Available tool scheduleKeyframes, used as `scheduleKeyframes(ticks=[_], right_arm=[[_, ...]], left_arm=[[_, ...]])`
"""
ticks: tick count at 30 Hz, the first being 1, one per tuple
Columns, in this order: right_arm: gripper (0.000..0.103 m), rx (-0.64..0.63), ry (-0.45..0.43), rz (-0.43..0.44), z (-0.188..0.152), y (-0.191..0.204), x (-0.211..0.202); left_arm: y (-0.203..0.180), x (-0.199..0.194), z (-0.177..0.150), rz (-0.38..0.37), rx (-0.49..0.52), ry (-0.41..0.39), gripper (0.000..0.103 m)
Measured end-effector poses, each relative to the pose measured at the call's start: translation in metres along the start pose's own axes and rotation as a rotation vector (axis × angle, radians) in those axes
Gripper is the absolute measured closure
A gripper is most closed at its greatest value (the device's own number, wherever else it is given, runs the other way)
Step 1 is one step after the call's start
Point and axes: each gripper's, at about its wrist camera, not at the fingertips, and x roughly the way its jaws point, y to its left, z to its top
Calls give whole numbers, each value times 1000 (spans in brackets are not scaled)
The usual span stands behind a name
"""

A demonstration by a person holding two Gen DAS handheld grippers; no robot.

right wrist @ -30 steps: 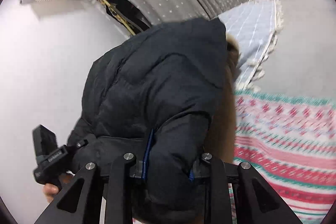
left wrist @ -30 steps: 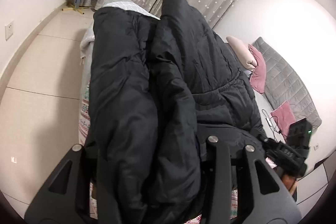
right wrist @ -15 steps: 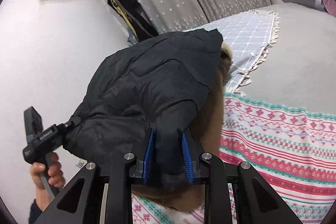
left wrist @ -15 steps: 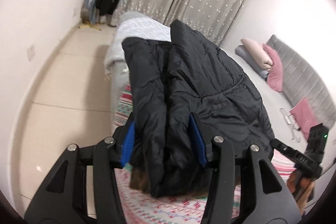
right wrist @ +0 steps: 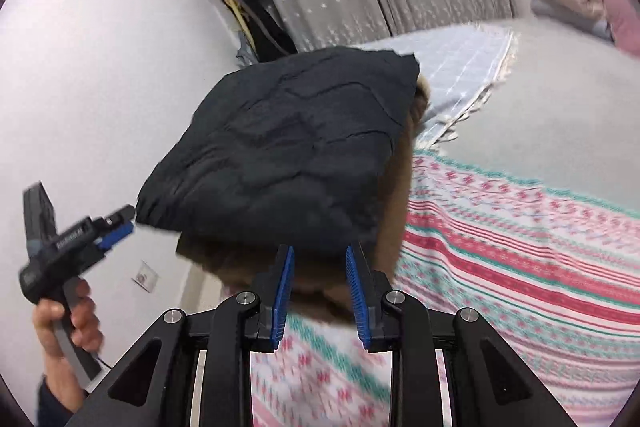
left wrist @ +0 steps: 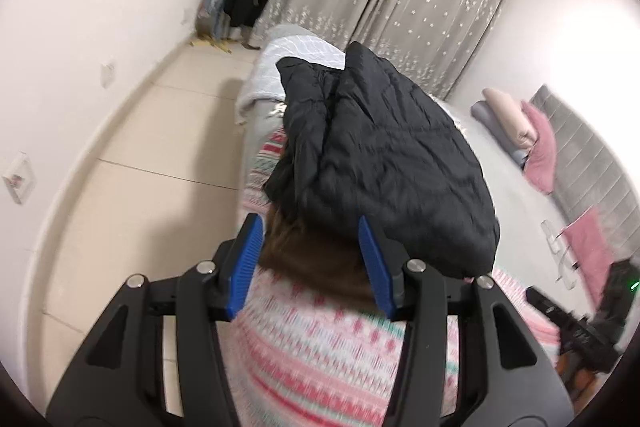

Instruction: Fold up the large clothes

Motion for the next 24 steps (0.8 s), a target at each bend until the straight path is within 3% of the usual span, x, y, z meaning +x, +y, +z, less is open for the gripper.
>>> scheduleKeyframes(ticks=[3, 4, 6, 8, 11, 20, 24], right_arm=[[72, -24, 6, 34, -18, 20, -27], [69, -40, 8, 38, -23, 28, -33], [56, -87, -5, 39, -35, 49, -51], [51, -117, -33, 58, -45, 68, -72], [38, -130, -71, 78, -60, 89, -102], [13, -160, -155, 123, -102, 122, -172], [9, -147, -158, 114, -123, 123, -194]], left_arm=[[-17, -41, -20, 40, 42, -39, 46], [-25, -57, -28, 70, 69, -52, 40], [-40, -95, -45, 130, 133, -90, 32], [-47, -127, -58, 180, 173, -137, 20], [-52, -171, -77, 233, 177, -209, 11], [-56, -232, -127, 258, 215, -220, 3], [-63, -248, -143, 262, 255, -205, 3]])
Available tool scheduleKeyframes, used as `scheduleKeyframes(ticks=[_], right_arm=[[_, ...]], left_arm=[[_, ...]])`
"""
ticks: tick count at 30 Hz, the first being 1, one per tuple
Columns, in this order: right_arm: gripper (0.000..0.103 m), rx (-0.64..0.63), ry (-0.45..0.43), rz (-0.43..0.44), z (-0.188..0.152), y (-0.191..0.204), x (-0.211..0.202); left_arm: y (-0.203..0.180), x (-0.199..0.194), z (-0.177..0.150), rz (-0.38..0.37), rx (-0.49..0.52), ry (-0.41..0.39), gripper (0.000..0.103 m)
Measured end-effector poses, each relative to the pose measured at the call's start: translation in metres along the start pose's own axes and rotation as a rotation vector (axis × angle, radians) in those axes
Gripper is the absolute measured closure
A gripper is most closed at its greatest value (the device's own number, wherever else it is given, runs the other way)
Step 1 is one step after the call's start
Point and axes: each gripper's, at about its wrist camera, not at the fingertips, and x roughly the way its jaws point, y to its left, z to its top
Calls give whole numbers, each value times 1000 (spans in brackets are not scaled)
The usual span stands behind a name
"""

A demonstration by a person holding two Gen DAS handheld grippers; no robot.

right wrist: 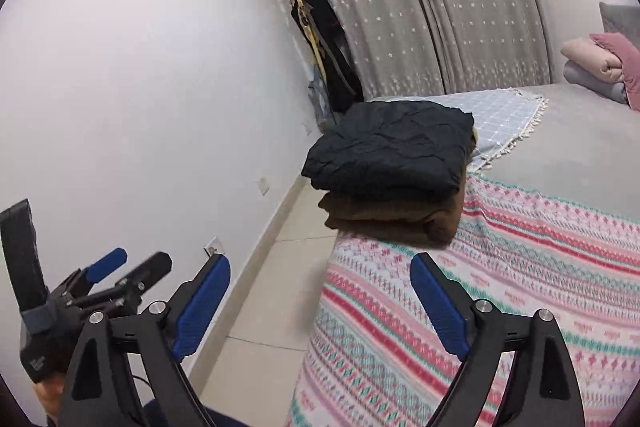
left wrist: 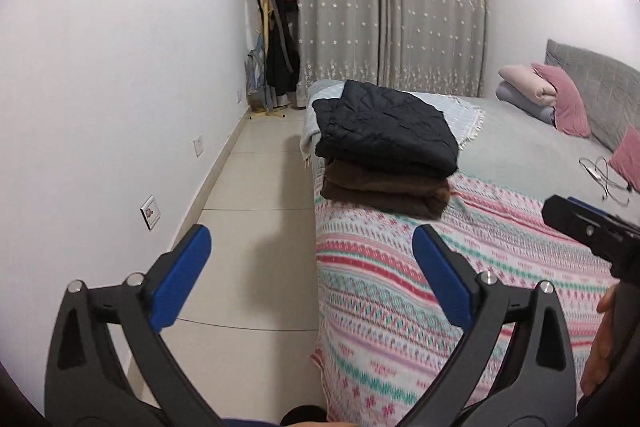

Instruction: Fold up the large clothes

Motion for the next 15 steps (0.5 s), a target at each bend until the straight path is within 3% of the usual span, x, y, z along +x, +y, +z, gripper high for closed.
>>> scheduleKeyframes(ticks=[8, 15], right_arm=[[7, 55, -10, 28, -20, 6, -56], [1, -23, -87, -1, -40, 27, -121]], left_arm=[[-20, -53, -10, -33, 49, -45, 1], [-38, -85, -22, -43, 71, -42, 1]])
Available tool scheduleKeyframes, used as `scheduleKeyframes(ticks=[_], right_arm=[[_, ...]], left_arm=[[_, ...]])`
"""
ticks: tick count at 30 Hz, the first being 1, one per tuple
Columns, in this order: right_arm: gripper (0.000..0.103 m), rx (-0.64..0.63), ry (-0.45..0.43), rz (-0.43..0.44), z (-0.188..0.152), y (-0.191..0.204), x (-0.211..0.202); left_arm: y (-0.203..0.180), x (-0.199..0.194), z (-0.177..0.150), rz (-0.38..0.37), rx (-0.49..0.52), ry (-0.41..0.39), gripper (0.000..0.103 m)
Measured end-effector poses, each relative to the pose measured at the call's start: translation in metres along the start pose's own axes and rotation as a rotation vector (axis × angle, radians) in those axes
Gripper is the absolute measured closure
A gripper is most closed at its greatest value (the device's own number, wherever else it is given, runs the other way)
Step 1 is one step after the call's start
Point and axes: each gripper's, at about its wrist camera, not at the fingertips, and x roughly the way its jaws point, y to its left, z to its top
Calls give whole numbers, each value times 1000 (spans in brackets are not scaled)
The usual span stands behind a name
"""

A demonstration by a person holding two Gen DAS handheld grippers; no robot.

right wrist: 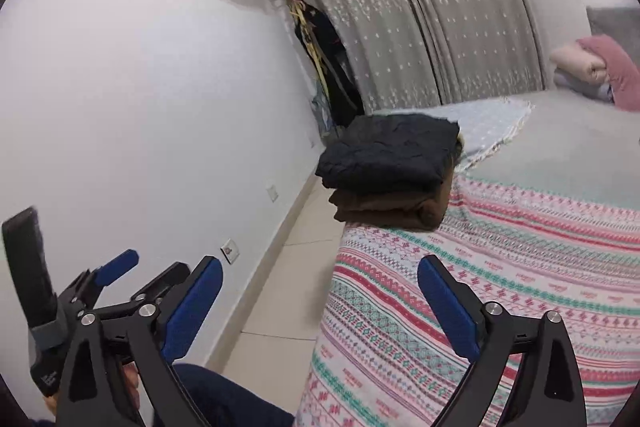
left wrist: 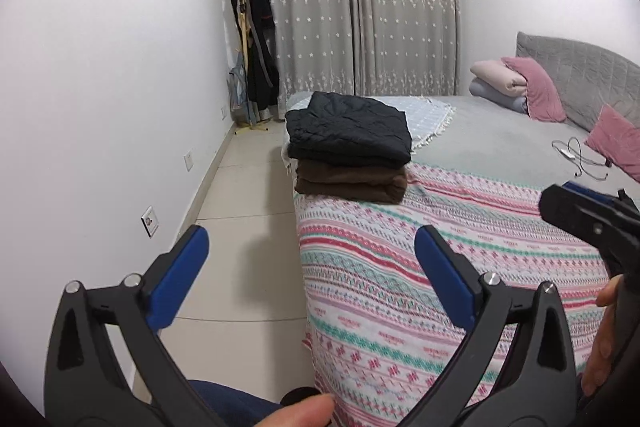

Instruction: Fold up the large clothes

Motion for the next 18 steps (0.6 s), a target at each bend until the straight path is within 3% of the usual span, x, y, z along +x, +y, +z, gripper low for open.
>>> scheduleKeyframes(ticks=[3, 6, 10, 13, 18], right_arm=[[0, -28, -29, -38, -4, 6, -18], [0, -48, -55, -94, -5, 9, -21], [0, -99, -44, -112, 8, 8, 0], [0, -130, -27, -181, 29, 4, 20], [0, -75, -71, -201, 35, -19, 38]], left_arm=[[-9, -6, 1, -20, 17, -20, 1], [-8, 4, 7, 9, 11, -21, 1], [-7, 26, 28, 45, 6, -15, 1], [-2, 34, 49, 44, 0, -55, 1], [5, 55, 49, 55, -27, -91, 0]])
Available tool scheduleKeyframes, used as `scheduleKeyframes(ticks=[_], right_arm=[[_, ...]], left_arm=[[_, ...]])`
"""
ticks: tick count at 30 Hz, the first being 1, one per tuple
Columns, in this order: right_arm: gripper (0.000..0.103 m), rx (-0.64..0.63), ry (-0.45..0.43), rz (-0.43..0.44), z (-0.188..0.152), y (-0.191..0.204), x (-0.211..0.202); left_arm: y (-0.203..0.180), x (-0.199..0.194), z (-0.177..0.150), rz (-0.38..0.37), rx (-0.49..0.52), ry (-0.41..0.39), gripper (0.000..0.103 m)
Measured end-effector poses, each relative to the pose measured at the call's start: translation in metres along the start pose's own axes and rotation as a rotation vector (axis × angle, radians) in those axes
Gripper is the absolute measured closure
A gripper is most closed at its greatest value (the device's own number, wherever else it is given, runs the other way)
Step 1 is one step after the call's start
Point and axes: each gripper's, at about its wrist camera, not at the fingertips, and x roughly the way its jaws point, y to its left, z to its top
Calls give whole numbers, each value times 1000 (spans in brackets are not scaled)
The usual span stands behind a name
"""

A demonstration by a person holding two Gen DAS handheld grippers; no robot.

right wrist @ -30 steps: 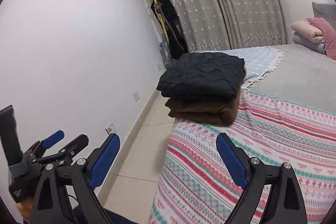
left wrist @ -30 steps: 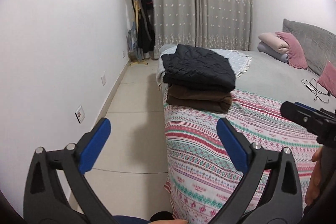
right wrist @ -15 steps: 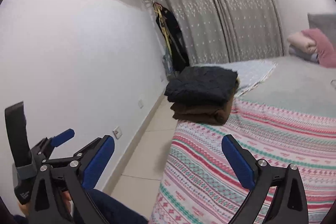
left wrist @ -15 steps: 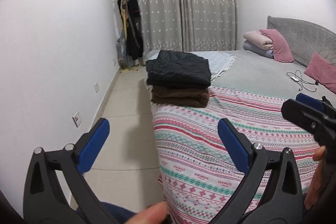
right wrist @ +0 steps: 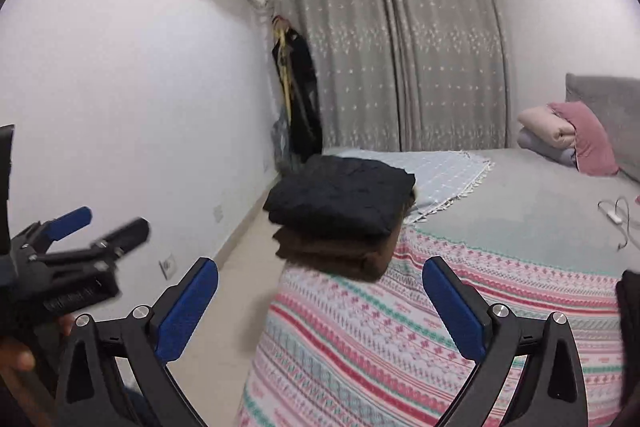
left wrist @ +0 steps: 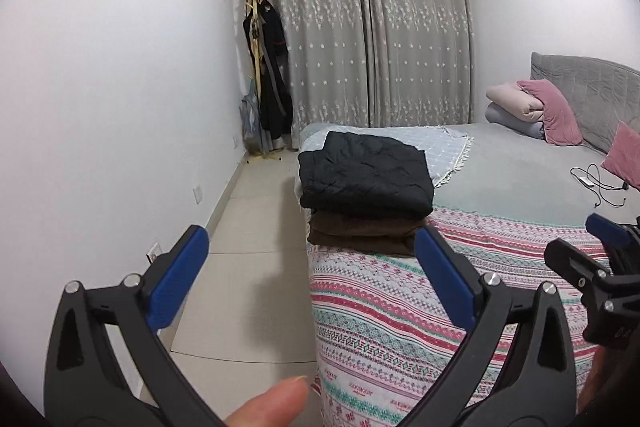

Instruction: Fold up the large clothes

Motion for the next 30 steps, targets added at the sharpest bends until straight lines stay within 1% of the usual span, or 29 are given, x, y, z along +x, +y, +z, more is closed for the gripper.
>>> scheduleKeyframes(ticks=[1, 2, 3, 4, 5, 6, 7, 9, 11, 12, 13, 15, 17, 21, 22, 25, 30], right_arm=[[0, 4, 31, -11, 0, -3, 8], [0, 10, 39, -27, -1, -5, 12], [0, 28, 21, -55, -3, -8, 14], [0, 48, 9, -84, -7, -10, 18], [0, 57, 16, -98, -10, -10, 22], [0, 62, 29, -100, -12, -10, 27], [0, 68, 39, -102, -15, -9, 32], [0, 71, 42, -117, -19, -5, 40], [0, 52, 40, -121, -21, 1, 45], [0, 45, 40, -123, -23, 4, 47], [0, 43, 40, -122, -24, 5, 49], [0, 46, 41, -128, -26, 4, 52], [0, 49, 45, -135, -28, 1, 55], [0, 52, 48, -138, -30, 0, 54], [0, 51, 48, -138, -30, 0, 54], [0, 46, 60, -125, -31, 0, 56], [0, 54, 69, -125, -33, -3, 57]], left_arm=[[-1, 9, -5, -3, -7, 18, 0], [-2, 18, -7, -9, -12, 42, 0], [-4, 31, -10, -22, -34, 83, 0], [-5, 38, -11, -43, -58, 111, 0], [-7, 41, -13, -76, -73, 124, 0], [-10, 43, -15, -104, -65, 130, 0], [-14, 43, -18, -100, -41, 126, 0], [-24, 42, -26, -49, 28, 113, 0], [-27, 41, -32, -34, 61, 114, 1], [-25, 41, -34, -27, 57, 126, 1], [-23, 40, -34, -35, 45, 128, 1], [-15, 36, -33, -70, 7, 134, 1], [-12, 34, -33, -54, -1, 125, 1], [-15, 32, -33, -3, 21, 99, 1], [-15, 32, -33, -6, 10, 97, 1], [-15, 36, -35, -59, -19, 127, 1], [-15, 40, -37, -40, -20, 143, 1]])
